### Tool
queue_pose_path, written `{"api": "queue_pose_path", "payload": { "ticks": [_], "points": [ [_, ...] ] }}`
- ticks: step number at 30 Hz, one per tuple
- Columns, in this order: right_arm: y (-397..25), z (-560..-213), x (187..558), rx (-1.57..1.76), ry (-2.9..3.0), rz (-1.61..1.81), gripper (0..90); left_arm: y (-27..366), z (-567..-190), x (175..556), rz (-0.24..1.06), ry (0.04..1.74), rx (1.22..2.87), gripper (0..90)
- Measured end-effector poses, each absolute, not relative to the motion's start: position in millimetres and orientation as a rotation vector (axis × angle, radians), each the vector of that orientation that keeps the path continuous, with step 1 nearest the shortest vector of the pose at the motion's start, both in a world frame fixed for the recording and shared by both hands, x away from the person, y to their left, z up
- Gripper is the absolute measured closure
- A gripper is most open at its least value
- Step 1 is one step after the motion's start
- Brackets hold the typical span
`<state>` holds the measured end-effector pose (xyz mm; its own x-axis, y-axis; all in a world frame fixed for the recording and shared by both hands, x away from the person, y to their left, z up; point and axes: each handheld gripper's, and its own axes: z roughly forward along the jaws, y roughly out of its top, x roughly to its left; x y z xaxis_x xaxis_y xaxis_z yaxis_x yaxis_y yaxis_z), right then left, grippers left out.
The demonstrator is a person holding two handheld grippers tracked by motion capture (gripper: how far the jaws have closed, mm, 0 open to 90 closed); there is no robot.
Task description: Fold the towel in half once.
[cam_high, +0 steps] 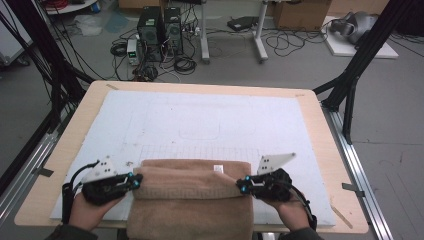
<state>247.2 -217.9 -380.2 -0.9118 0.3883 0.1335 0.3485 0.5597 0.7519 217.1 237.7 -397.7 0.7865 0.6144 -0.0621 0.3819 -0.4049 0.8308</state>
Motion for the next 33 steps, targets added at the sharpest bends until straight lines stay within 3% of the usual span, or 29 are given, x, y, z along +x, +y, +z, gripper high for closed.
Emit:
{"api": "queue_pose_path", "payload": {
  "ticks": [1, 2, 4, 9, 17, 20, 23, 27, 28, 29, 30, 32, 33],
  "points": [
    [-218.3, -382.8, 241.2, 0.626, 2.750, 1.316, 80.7, 238.9, -399.7, 212.2, 0.294, 0.724, 2.058, 85.0],
    [-220.7, -384.2, 234.7, 0.651, 2.747, 1.371, 70.3, 242.3, -401.7, 210.2, 0.246, 0.706, 2.057, 76.7],
    [-222.9, -383.5, 235.0, 0.658, 2.721, 1.386, 69.8, 243.0, -401.6, 212.7, 0.246, 0.721, 2.055, 71.6],
    [-230.4, -384.5, 267.1, 0.789, 2.619, 1.272, 57.2, 239.6, -393.4, 244.0, 0.284, 0.748, 2.004, 59.2],
    [-227.6, -407.1, 314.2, 0.872, 2.622, 1.124, 45.4, 232.2, -411.3, 294.4, 0.365, 0.853, 2.065, 50.1],
    [-227.4, -418.7, 326.7, 0.924, 2.610, 1.041, 38.3, 230.3, -419.8, 305.9, 0.350, 0.887, 2.097, 45.4],
    [-230.2, -430.0, 335.5, 0.955, 2.632, 1.011, 36.9, 228.1, -429.2, 317.4, 0.345, 0.916, 2.138, 42.1],
    [-230.9, -436.7, 339.3, 0.949, 2.664, 1.024, 37.1, 225.6, -439.1, 324.5, 0.279, 0.923, 2.182, 44.2],
    [-231.1, -437.1, 338.5, 0.938, 2.667, 1.043, 44.9, 225.4, -438.5, 323.6, 0.252, 0.878, 2.184, 55.0],
    [-231.1, -437.1, 338.5, 0.938, 2.667, 1.043, 44.9, 225.4, -438.5, 323.6, 0.252, 0.878, 2.184, 63.5],
    [-231.2, -436.8, 338.2, 0.921, 2.702, 1.081, 60.9, 223.9, -438.2, 322.3, 0.257, 0.862, 2.191, 67.7],
    [-230.2, -436.2, 339.1, 0.900, 2.740, 1.105, 75.1, 222.3, -437.5, 321.4, 0.240, 0.855, 2.191, 77.2],
    [-229.7, -436.0, 339.6, 0.887, 2.759, 1.121, 77.0, 221.8, -436.9, 321.6, 0.245, 0.863, 2.193, 79.0]
  ]
}}
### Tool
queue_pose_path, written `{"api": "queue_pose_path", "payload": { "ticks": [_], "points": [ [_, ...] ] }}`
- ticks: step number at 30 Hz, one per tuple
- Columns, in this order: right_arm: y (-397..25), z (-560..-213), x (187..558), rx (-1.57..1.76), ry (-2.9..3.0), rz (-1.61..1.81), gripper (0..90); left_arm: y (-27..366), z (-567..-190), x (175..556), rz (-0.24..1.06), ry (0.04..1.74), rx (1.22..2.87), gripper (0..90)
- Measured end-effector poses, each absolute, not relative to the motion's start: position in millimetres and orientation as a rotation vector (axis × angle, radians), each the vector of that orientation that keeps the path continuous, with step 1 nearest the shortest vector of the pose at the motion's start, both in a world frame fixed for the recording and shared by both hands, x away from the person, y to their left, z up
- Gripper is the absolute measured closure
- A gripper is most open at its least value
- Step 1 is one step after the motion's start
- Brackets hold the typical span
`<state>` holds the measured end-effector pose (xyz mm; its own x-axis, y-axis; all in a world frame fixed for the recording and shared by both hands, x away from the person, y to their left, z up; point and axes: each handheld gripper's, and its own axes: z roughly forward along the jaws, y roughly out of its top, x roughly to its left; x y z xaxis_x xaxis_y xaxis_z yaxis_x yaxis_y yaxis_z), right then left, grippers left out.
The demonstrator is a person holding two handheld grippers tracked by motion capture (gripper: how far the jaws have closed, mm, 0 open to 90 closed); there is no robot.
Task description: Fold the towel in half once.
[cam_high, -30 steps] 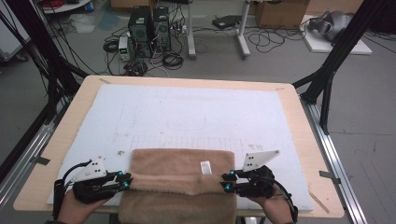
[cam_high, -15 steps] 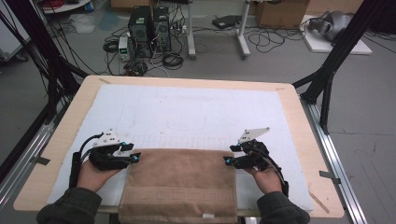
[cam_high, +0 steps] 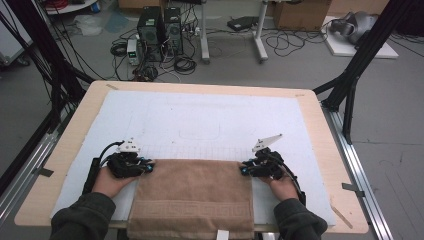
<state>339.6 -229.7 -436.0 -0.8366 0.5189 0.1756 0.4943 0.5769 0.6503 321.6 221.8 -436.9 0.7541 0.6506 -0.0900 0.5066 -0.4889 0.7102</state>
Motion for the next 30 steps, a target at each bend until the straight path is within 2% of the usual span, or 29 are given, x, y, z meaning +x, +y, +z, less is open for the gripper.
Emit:
{"api": "queue_pose_path", "payload": {
  "ticks": [7, 11, 12, 15, 16, 17, 18, 19, 21, 23, 24, 25, 26, 28, 30],
  "points": [
    [-227.2, -426.7, 347.7, 0.850, 2.740, 1.071, 82.4, 217.1, -428.0, 333.3, 0.358, 0.907, 2.148, 82.5],
    [-232.0, -394.7, 383.2, 0.860, 2.632, 1.094, 82.9, 218.1, -412.0, 364.6, 0.358, 0.974, 2.085, 83.0],
    [-232.0, -394.7, 383.2, 0.860, 2.632, 1.094, 82.9, 217.7, -403.5, 372.7, 0.374, 0.978, 2.066, 83.0],
    [-230.3, -358.2, 416.4, 0.853, 2.562, 1.080, 83.0, 214.9, -370.6, 395.9, 0.466, 0.979, 2.026, 83.0],
    [-230.6, -348.6, 423.7, 0.849, 2.545, 1.071, 83.0, 213.6, -345.9, 411.1, 0.509, 0.977, 1.989, 83.1],
    [-230.8, -338.5, 430.1, 0.854, 2.521, 1.067, 83.0, 213.6, -345.9, 411.1, 0.509, 0.977, 1.989, 83.1],
    [-231.3, -328.1, 435.7, 0.850, 2.498, 1.080, 83.1, 211.4, -318.7, 424.6, 0.567, 0.967, 1.959, 83.2],
    [-231.3, -328.1, 435.7, 0.850, 2.498, 1.080, 83.1, 211.4, -318.7, 424.6, 0.567, 0.967, 1.959, 83.2],
    [-232.8, -296.7, 449.0, 0.843, 2.408, 1.115, 83.0, 209.3, -294.0, 435.7, 0.615, 0.955, 1.923, 83.1],
    [-233.1, -288.6, 452.6, 0.852, 2.393, 1.123, 82.7, 208.7, -280.6, 442.9, 0.643, 0.958, 1.905, 82.9],
    [-233.7, -284.2, 455.7, 0.853, 2.375, 1.143, 80.5, 208.7, -280.5, 444.9, 0.651, 0.971, 1.904, 81.3],
    [-233.6, -286.6, 461.8, 0.895, 2.347, 1.144, 61.6, 209.7, -283.1, 446.2, 0.652, 1.001, 1.911, 65.8],
    [-233.6, -286.6, 461.8, 0.895, 2.347, 1.144, 61.6, 211.9, -288.2, 446.1, 0.644, 1.028, 1.914, 65.8],
    [-232.6, -304.1, 464.4, 0.955, 2.394, 1.117, 53.6, 224.9, -312.2, 440.8, 0.574, 1.054, 1.933, 56.0],
    [-231.9, -317.7, 457.9, 0.955, 2.422, 1.115, 52.6, 229.6, -321.3, 437.6, 0.561, 1.063, 1.938, 53.3]
  ]
}}
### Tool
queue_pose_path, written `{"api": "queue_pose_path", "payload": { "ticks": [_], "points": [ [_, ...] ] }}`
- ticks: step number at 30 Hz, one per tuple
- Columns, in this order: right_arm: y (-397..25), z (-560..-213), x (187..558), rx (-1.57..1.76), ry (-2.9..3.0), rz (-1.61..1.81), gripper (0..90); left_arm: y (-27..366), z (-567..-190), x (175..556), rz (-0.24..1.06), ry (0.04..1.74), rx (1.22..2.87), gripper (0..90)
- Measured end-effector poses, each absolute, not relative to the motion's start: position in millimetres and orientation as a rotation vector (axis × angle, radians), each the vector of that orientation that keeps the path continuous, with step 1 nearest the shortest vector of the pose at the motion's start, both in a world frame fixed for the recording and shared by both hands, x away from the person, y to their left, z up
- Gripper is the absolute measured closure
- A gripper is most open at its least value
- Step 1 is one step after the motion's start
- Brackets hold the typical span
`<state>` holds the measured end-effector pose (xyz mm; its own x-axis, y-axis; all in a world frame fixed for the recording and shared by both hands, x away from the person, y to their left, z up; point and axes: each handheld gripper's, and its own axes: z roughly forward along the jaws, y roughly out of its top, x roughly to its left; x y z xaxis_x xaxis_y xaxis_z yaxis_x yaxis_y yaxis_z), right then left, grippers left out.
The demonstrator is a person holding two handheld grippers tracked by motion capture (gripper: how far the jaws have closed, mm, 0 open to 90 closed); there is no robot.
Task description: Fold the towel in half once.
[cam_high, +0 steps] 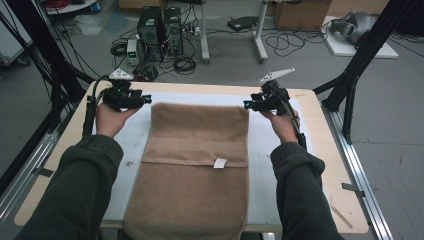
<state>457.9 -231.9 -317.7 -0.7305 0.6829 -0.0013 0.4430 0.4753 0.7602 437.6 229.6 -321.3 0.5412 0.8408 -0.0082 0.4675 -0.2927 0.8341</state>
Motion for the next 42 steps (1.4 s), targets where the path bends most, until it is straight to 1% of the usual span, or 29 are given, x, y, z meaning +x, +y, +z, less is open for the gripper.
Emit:
{"api": "queue_pose_path", "payload": {
  "ticks": [1, 2, 3, 4, 7, 11, 14, 16, 18, 19, 20, 22, 23, 24, 25, 26, 27, 29, 30, 32, 33, 34, 35, 36, 37, 38, 39, 42],
  "points": [
    [-231.9, -317.7, 457.9, 0.955, 2.422, 1.115, 52.6, 234.8, -330.8, 434.1, 0.528, 1.071, 1.930, 53.1],
    [-231.0, -330.0, 450.0, 0.933, 2.451, 1.098, 50.6, 239.1, -339.4, 430.2, 0.510, 1.080, 1.936, 51.9],
    [-231.0, -330.0, 450.0, 0.933, 2.451, 1.098, 50.6, 242.4, -347.2, 425.0, 0.500, 1.090, 1.930, 51.9],
    [-232.6, -339.7, 440.2, 0.939, 2.466, 1.128, 49.0, 245.6, -355.3, 419.3, 0.482, 1.082, 1.921, 50.4],
    [-236.0, -352.2, 428.6, 0.959, 2.502, 1.163, 43.8, 249.4, -372.8, 400.8, 0.453, 1.068, 1.912, 49.3],
    [-236.9, -364.3, 408.2, 0.936, 2.502, 1.161, 44.7, 244.8, -388.4, 371.6, 0.451, 1.001, 1.950, 45.4],
    [-236.9, -370.6, 397.7, 0.937, 2.503, 1.157, 44.8, 240.8, -393.1, 362.8, 0.430, 0.981, 1.957, 44.4],
    [-236.3, -384.3, 382.1, 0.935, 2.533, 1.160, 47.1, 235.5, -403.3, 353.2, 0.396, 0.958, 1.983, 43.0],
    [-235.6, -390.2, 377.2, 0.937, 2.551, 1.174, 48.2, 233.5, -407.3, 350.9, 0.390, 0.948, 2.000, 43.1],
    [-232.4, -401.0, 368.3, 0.924, 2.578, 1.134, 51.8, 228.7, -414.3, 349.6, 0.371, 0.941, 2.041, 44.7],
    [-231.2, -405.8, 365.6, 0.916, 2.585, 1.125, 52.4, 228.7, -414.3, 349.6, 0.371, 0.941, 2.041, 46.2],
    [-229.2, -413.2, 363.4, 0.918, 2.599, 1.098, 52.4, 226.1, -420.6, 349.4, 0.330, 0.908, 2.061, 61.3],
    [-228.9, -415.9, 363.6, 0.932, 2.604, 1.095, 53.2, 224.9, -424.0, 350.2, 0.314, 0.900, 2.074, 63.4],
    [-228.9, -415.9, 363.6, 0.932, 2.604, 1.095, 53.2, 222.9, -427.4, 351.2, 0.304, 0.912, 2.087, 63.4],
    [-228.1, -421.4, 365.3, 0.942, 2.626, 1.092, 55.4, 220.7, -434.1, 353.6, 0.292, 0.920, 2.125, 63.3],
    [-228.1, -421.4, 365.3, 0.942, 2.626, 1.092, 55.4, 220.7, -434.1, 353.6, 0.292, 0.920, 2.125, 64.0],
    [-225.4, -426.9, 366.0, 0.953, 2.651, 1.081, 57.8, 219.3, -439.5, 353.5, 0.300, 0.915, 2.141, 66.5],
    [-220.9, -432.9, 366.2, 0.932, 2.670, 1.033, 58.2, 218.5, -440.1, 352.4, 0.321, 0.919, 2.136, 70.7],
    [-220.9, -432.9, 366.2, 0.932, 2.670, 1.033, 58.2, 217.5, -440.3, 351.9, 0.335, 0.919, 2.137, 70.7],
    [-219.5, -434.5, 364.6, 0.921, 2.649, 1.030, 60.8, 214.0, -439.9, 349.7, 0.366, 0.923, 2.149, 72.7],
    [-219.0, -434.0, 364.1, 0.911, 2.647, 1.018, 63.9, 212.0, -439.6, 348.3, 0.390, 0.912, 2.162, 74.2],
    [-219.0, -434.0, 364.1, 0.911, 2.647, 1.018, 63.9, 210.4, -439.2, 347.2, 0.403, 0.905, 2.170, 74.2],
    [-217.4, -432.6, 362.9, 0.893, 2.649, 0.994, 72.0, 209.2, -439.2, 346.4, 0.410, 0.904, 2.171, 78.9],
    [-216.8, -432.0, 362.6, 0.889, 2.651, 0.992, 76.6, 208.7, -438.7, 346.4, 0.409, 0.912, 2.166, 80.4],
    [-216.4, -431.5, 362.5, 0.887, 2.649, 0.988, 78.7, 208.7, -438.7, 346.4, 0.409, 0.912, 2.166, 83.2],
    [-216.4, -431.5, 362.5, 0.887, 2.649, 0.988, 78.7, 209.6, -438.1, 347.0, 0.399, 0.919, 2.158, 83.2],
    [-217.2, -429.0, 362.3, 0.885, 2.633, 1.005, 82.9, 211.0, -437.4, 347.8, 0.387, 0.925, 2.154, 85.4],
    [-218.1, -423.6, 360.5, 0.875, 2.604, 1.021, 83.7, 214.1, -435.5, 349.5, 0.371, 0.938, 2.129, 86.4]
  ]
}}
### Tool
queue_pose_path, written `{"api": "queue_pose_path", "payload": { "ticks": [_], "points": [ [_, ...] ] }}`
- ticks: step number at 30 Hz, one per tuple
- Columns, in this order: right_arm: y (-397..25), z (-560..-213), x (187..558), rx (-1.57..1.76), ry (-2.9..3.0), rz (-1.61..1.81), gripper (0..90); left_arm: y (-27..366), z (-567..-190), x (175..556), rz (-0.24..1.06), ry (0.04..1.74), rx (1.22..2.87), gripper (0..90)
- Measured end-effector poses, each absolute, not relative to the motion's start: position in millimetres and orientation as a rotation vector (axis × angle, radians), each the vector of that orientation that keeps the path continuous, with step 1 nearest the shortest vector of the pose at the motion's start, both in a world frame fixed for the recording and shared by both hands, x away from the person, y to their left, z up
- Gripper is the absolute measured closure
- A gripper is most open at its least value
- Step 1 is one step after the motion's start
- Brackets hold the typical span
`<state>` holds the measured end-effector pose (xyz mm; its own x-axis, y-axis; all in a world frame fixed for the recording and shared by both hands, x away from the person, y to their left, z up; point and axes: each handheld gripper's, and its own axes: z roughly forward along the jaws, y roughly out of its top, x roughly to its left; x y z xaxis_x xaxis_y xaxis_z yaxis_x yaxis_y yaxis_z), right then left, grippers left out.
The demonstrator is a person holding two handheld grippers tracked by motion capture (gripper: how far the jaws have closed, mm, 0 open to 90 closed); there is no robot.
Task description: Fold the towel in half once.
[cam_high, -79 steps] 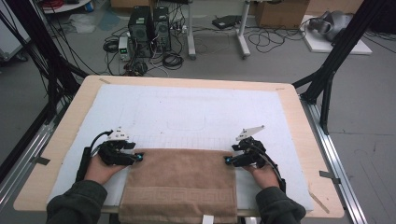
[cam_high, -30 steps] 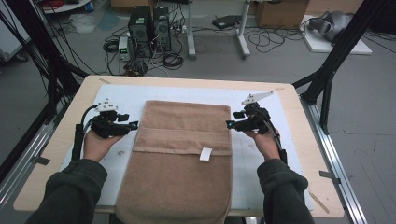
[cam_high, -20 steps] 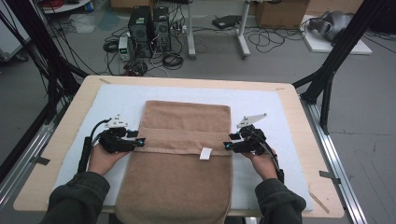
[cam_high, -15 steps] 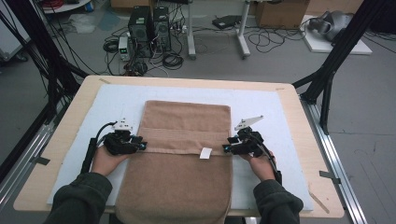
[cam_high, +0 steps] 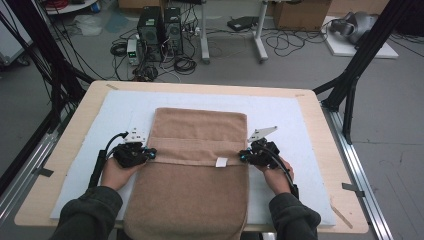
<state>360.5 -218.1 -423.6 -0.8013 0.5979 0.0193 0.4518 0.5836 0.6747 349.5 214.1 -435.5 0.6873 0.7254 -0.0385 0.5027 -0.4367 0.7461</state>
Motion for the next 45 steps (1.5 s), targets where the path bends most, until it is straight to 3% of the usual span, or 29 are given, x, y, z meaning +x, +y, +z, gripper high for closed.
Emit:
{"api": "queue_pose_path", "payload": {
  "ticks": [9, 15, 20, 28, 30, 31, 34, 37, 45],
  "points": [
    [-223.8, -397.3, 359.1, 0.862, 2.543, 1.158, 83.6, 232.0, -407.6, 346.8, 0.342, 0.967, 1.973, 86.5],
    [-219.5, -379.8, 347.3, 0.793, 2.579, 1.160, 83.1, 236.3, -395.8, 331.4, 0.346, 0.940, 1.986, 86.6],
    [-219.8, -378.6, 324.1, 0.754, 2.611, 1.195, 83.1, 240.1, -397.0, 296.9, 0.340, 0.899, 1.990, 86.6],
    [-224.2, -380.2, 253.4, 0.619, 2.736, 1.265, 83.6, 251.3, -399.7, 215.9, 0.300, 0.810, 2.060, 86.5],
    [-223.6, -375.0, 236.2, 0.548, 2.767, 1.275, 78.8, 251.9, -396.3, 196.7, 0.269, 0.762, 2.070, 78.5],
    [-224.6, -371.2, 230.0, 0.529, 2.774, 1.307, 63.0, 251.3, -394.2, 191.2, 0.278, 0.751, 2.091, 68.9],
    [-227.6, -371.4, 236.3, 0.548, 2.753, 1.308, 55.9, 249.7, -392.7, 199.5, 0.307, 0.746, 2.099, 55.6],
    [-232.0, -381.5, 280.1, 0.712, 2.677, 1.188, 44.8, 243.6, -395.5, 234.8, 0.340, 0.754, 2.073, 51.0],
    [-231.6, -400.9, 373.6, 0.929, 2.605, 1.137, 37.7, 233.8, -410.1, 319.4, 0.404, 0.895, 2.040, 44.6]
  ]
}}
